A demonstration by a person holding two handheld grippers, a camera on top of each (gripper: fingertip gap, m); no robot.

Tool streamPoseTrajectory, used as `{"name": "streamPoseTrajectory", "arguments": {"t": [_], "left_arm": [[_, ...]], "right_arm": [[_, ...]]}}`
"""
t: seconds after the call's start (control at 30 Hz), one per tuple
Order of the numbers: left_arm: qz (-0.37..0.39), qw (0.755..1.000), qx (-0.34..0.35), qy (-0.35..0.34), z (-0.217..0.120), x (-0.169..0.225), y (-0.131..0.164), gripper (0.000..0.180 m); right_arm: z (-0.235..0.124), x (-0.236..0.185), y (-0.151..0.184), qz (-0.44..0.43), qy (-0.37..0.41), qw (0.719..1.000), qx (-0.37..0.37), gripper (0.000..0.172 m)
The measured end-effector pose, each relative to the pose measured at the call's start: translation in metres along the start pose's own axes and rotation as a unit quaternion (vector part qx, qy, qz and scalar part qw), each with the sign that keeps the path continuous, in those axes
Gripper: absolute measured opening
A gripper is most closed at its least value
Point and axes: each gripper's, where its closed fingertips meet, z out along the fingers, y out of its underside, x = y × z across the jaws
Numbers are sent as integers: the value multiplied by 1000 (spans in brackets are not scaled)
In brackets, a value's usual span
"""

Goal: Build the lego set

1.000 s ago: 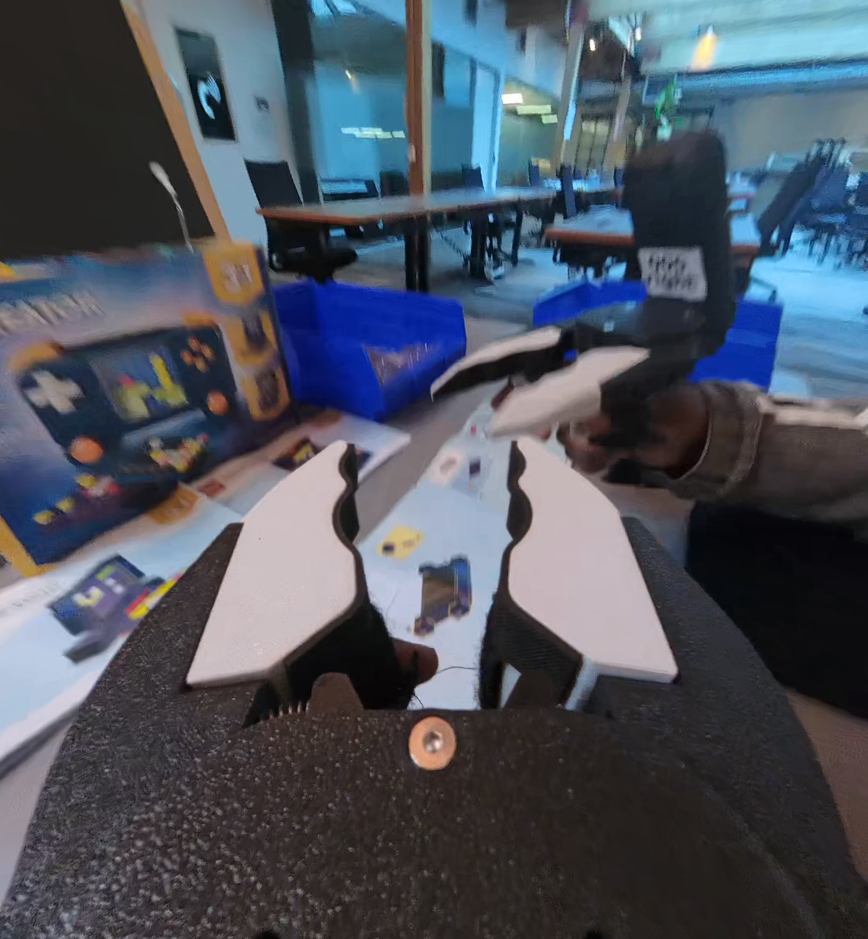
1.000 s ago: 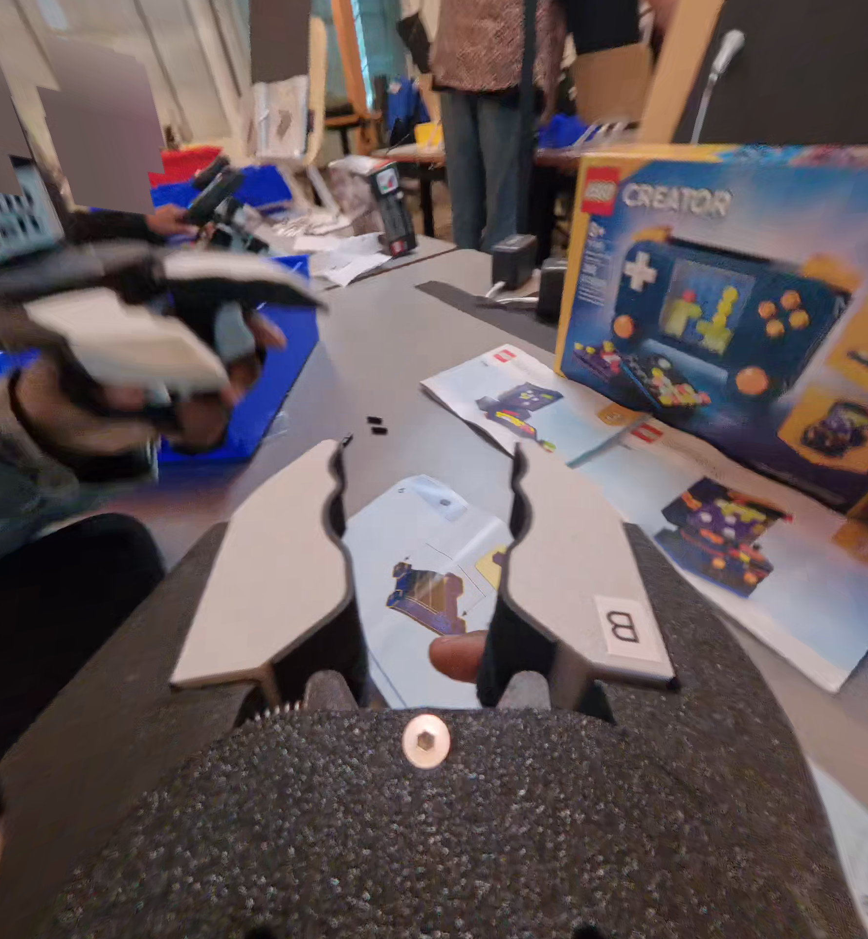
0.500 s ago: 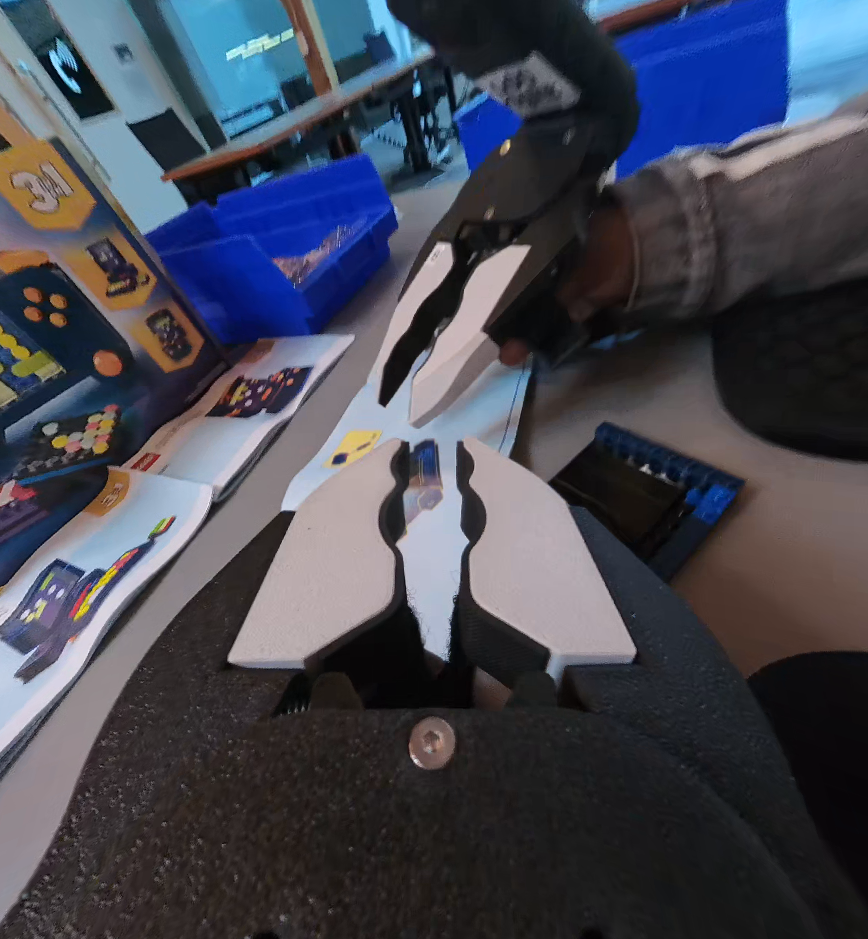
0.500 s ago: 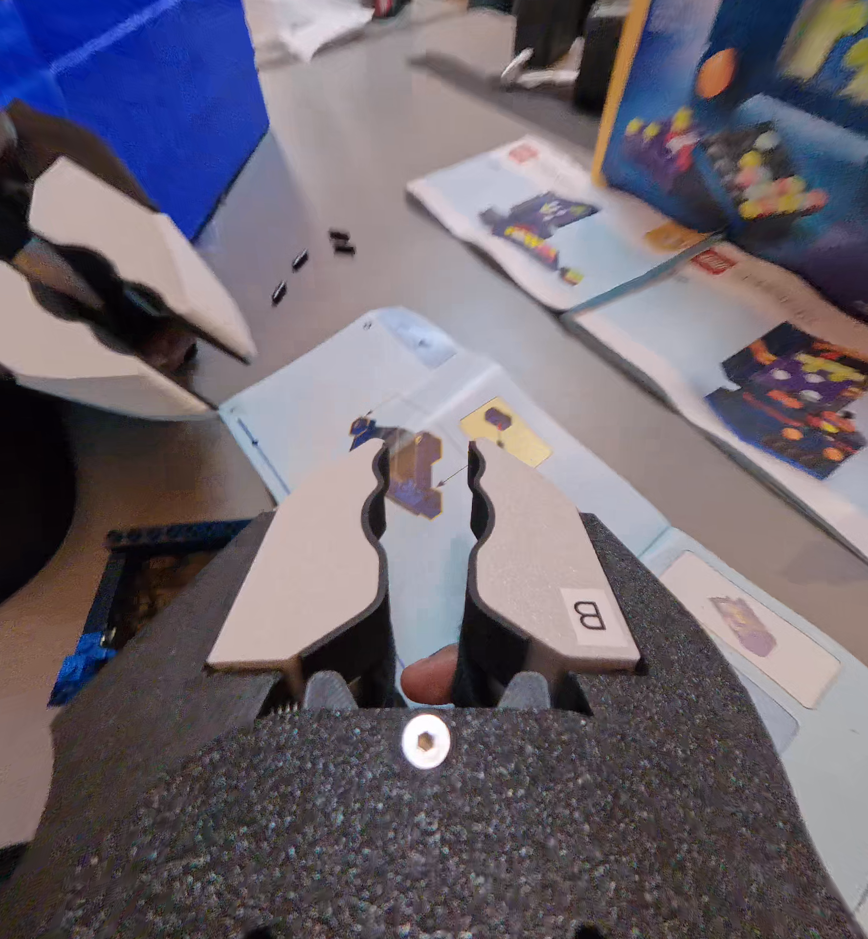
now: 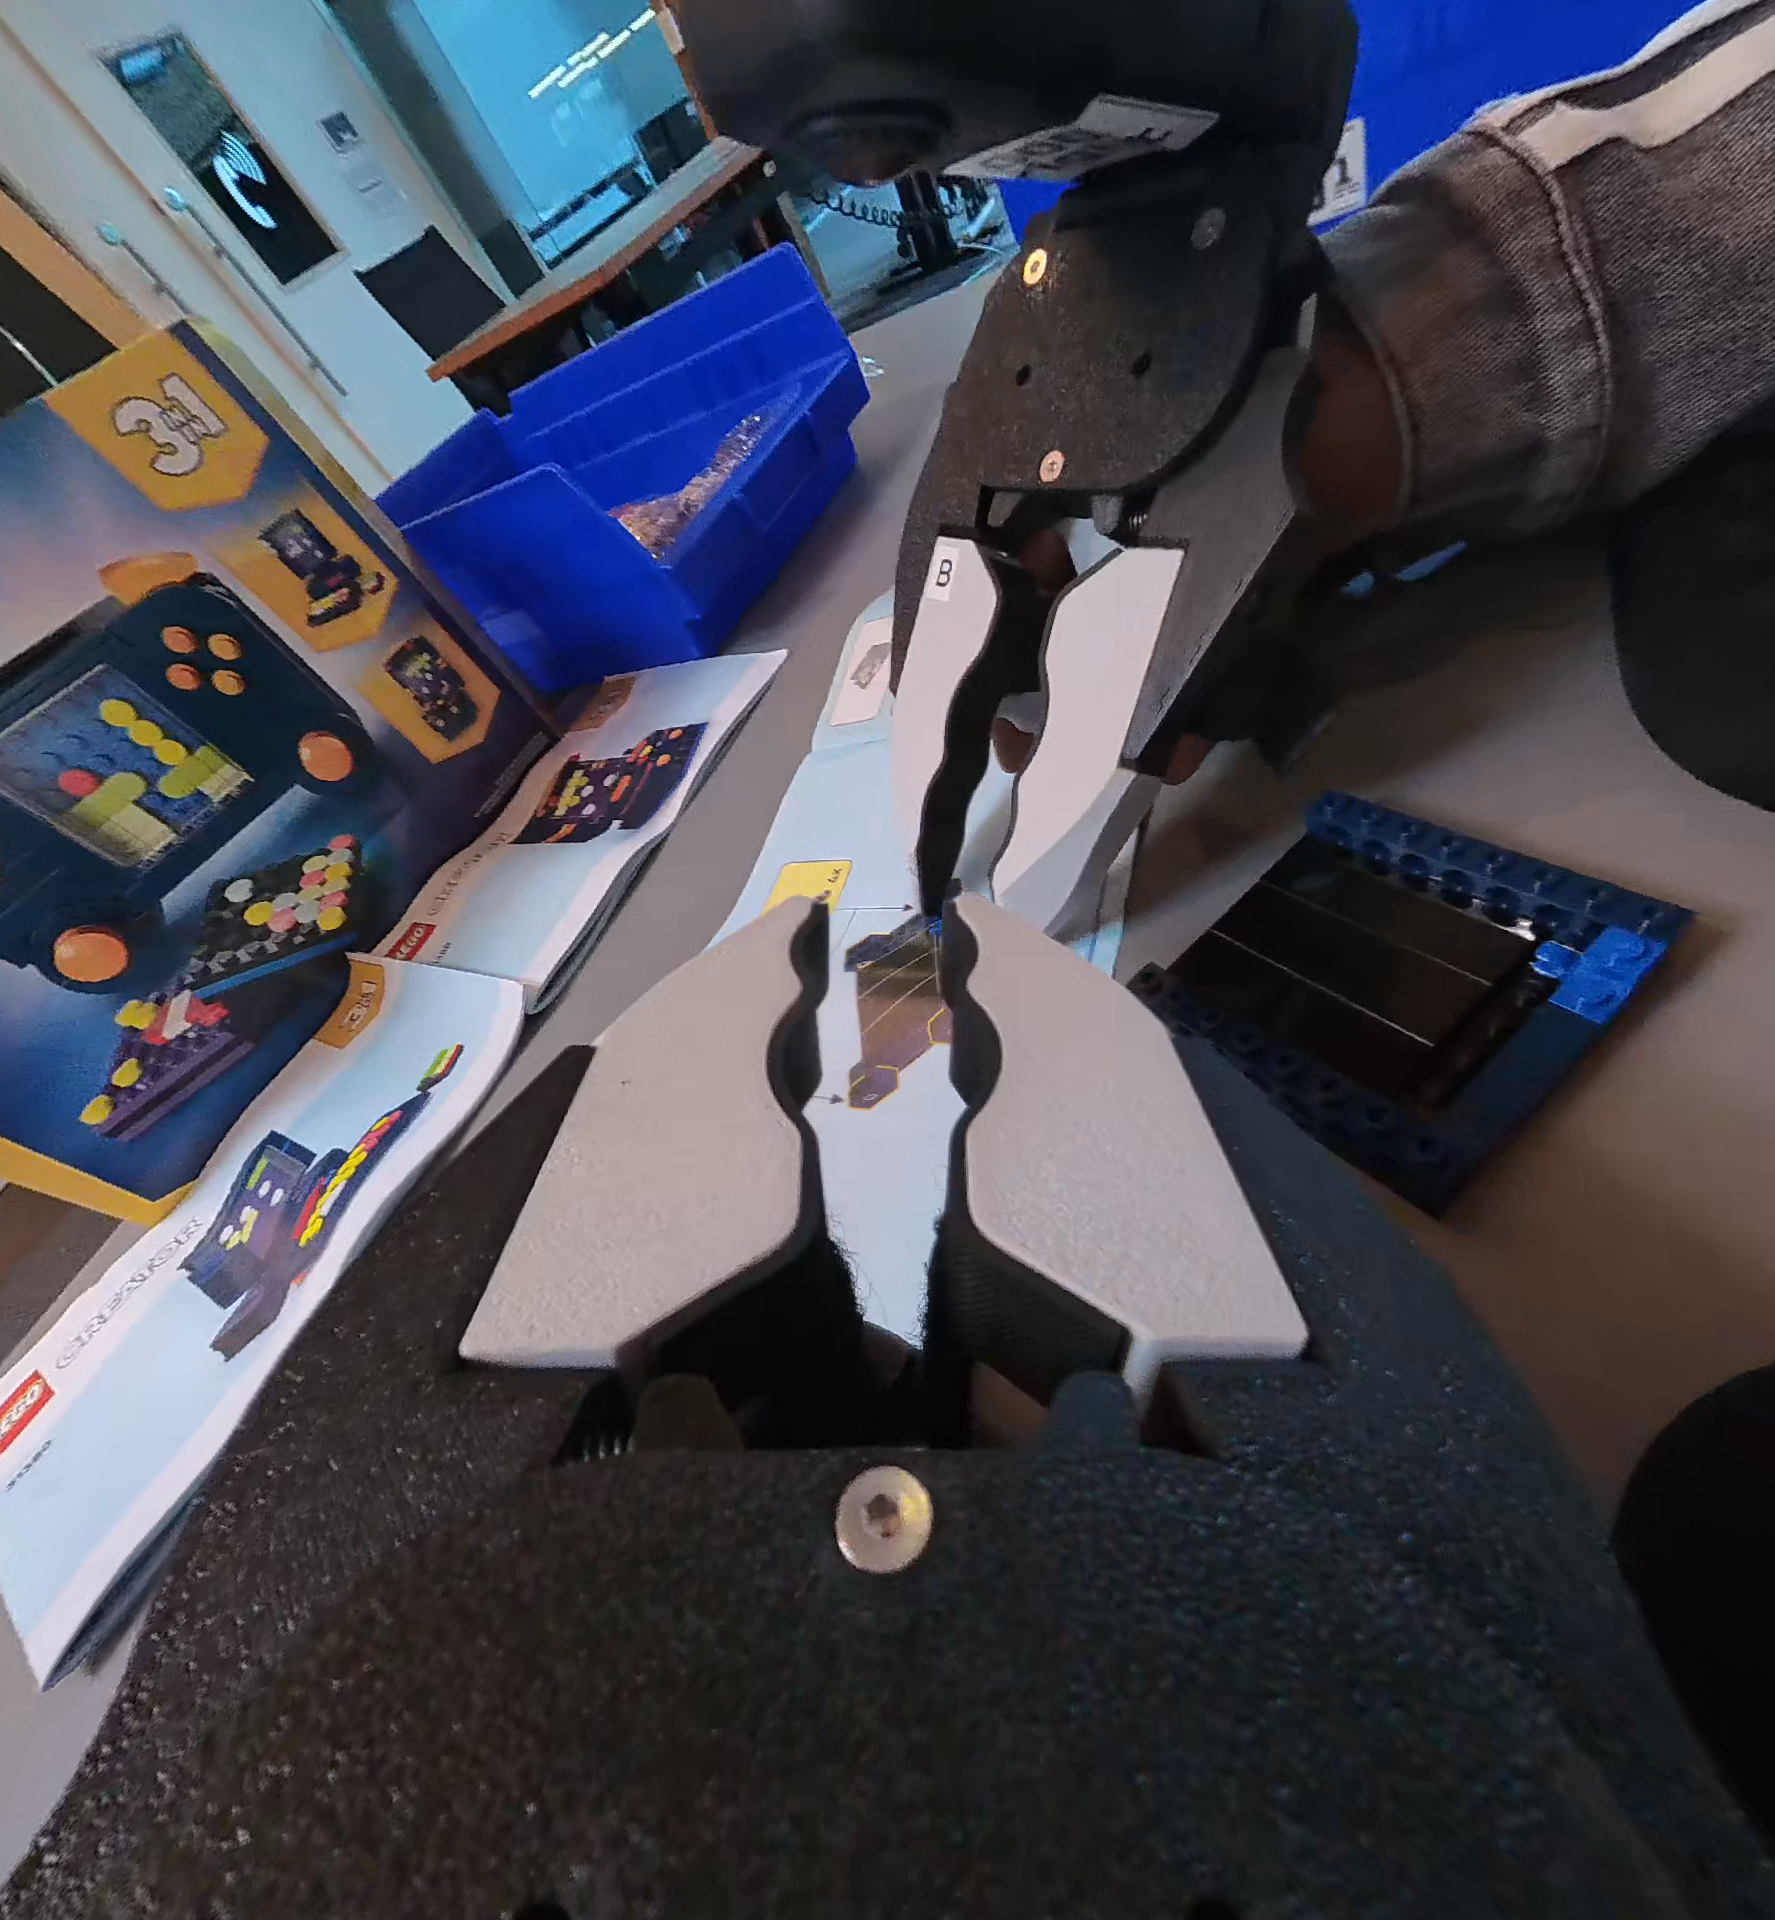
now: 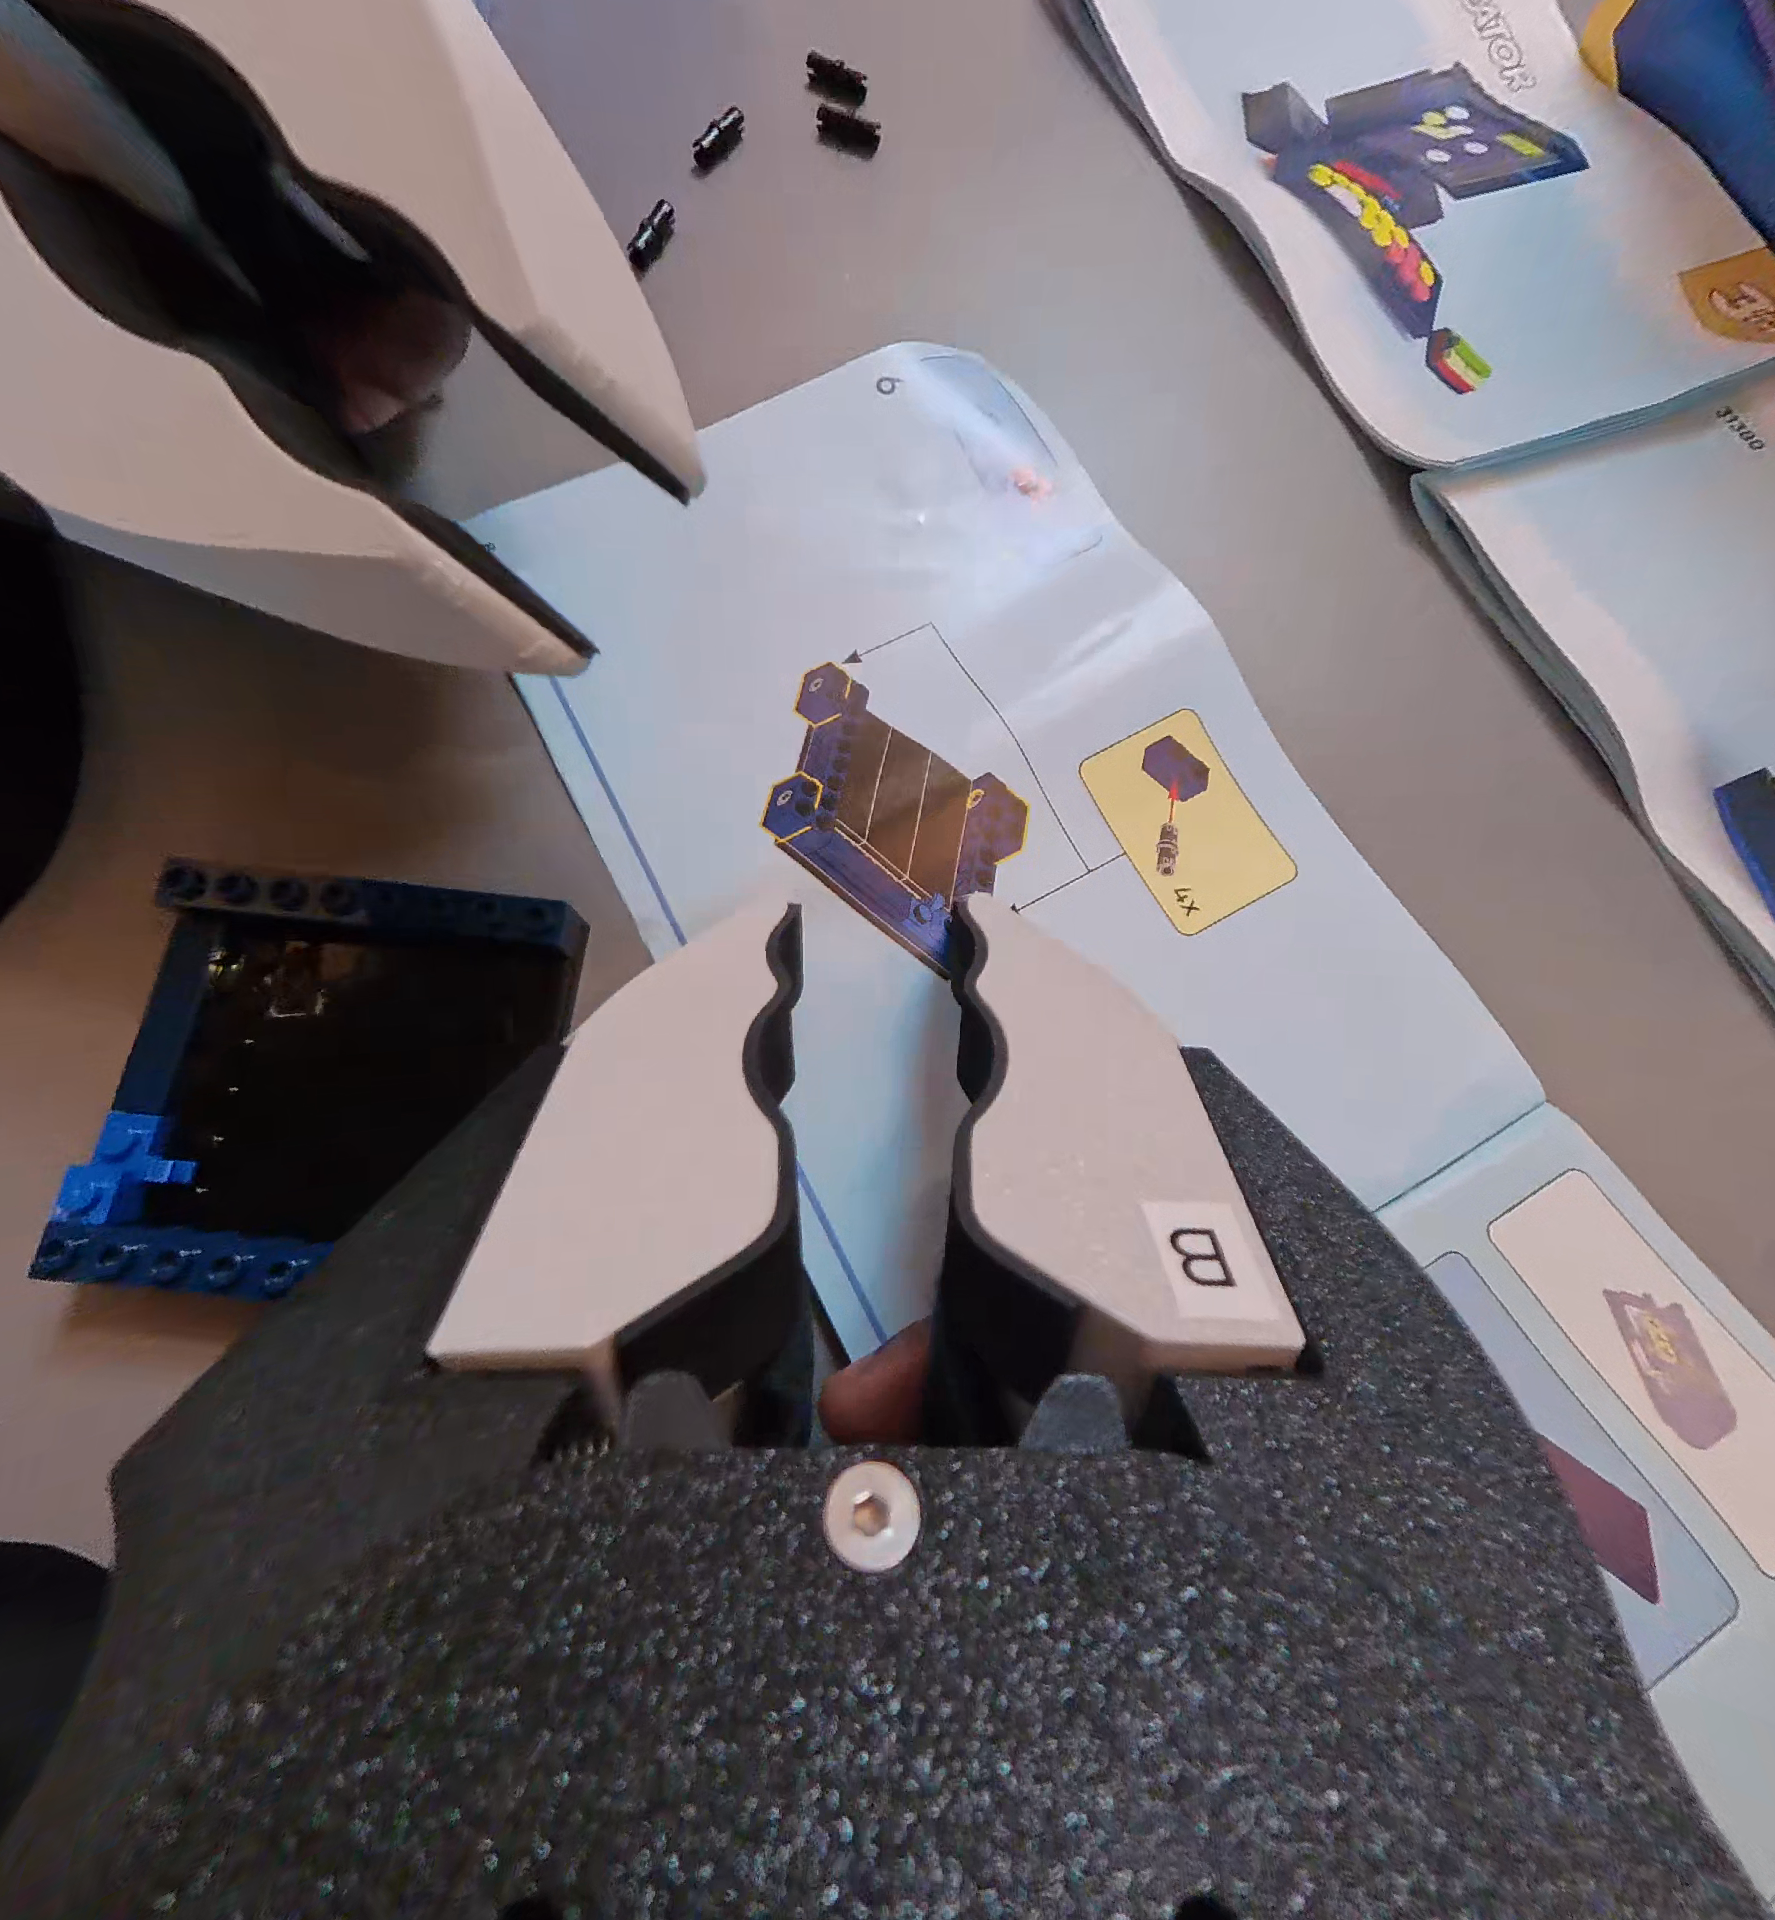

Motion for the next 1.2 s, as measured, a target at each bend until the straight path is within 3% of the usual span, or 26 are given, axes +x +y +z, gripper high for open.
{"name": "streamPoseTrajectory", "arguments": {"t": [0.23,0.43,0.57,0.7,0.93,1.07,1.2], "left_arm": [[-19,1000,11,-14,-3,-7,-2,22],[-46,998,9,-33,-7,-17,-2,40],[-63,998,-5,-21,-6,-15,1,50],[-88,996,14,-16,-9,-16,-7,51],[-142,990,19,-5,-8,-18,-5,50],[-146,987,62,-7,-15,-18,-17,50],[-83,987,136,-32,-37,-20,-35,45]], "right_arm": [[0,0,0,7,-6,1000,1,27],[-1,2,-2,15,-5,1000,7,35],[-11,4,-18,15,9,998,68,44],[-21,8,-31,29,17,993,110,42],[-17,7,-27,34,9,994,99,41],[-19,1,-33,32,-17,992,121,41],[-23,-1,-45,62,-46,988,130,41]]}}
